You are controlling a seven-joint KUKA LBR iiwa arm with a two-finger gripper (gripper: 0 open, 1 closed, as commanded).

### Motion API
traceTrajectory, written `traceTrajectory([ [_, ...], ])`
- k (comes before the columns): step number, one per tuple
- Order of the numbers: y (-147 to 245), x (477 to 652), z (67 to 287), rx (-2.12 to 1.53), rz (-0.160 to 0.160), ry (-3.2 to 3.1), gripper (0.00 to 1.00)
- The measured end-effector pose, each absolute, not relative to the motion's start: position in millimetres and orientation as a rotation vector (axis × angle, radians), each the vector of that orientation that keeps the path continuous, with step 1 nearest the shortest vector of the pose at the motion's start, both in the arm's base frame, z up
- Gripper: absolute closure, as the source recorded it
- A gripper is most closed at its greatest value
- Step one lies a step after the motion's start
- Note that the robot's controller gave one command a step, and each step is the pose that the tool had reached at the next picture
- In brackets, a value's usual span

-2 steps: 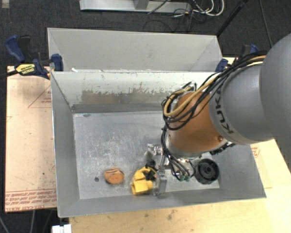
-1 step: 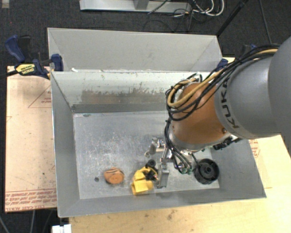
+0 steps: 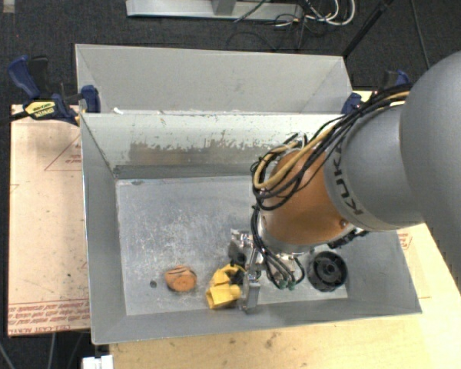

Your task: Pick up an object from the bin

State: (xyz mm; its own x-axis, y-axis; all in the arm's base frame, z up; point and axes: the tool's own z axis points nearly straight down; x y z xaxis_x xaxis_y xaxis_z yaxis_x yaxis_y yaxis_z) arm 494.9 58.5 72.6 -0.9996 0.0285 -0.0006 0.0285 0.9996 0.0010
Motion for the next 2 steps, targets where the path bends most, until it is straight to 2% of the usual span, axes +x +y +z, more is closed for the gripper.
traceTrajectory([
  [1, 60.0, 497.4, 58.1, 0.138, 0.006, 3.131, 1.00],
  [2, 59.4, 497.3, 58.7, 0.153, 0.004, 3.132, 1.00],
])
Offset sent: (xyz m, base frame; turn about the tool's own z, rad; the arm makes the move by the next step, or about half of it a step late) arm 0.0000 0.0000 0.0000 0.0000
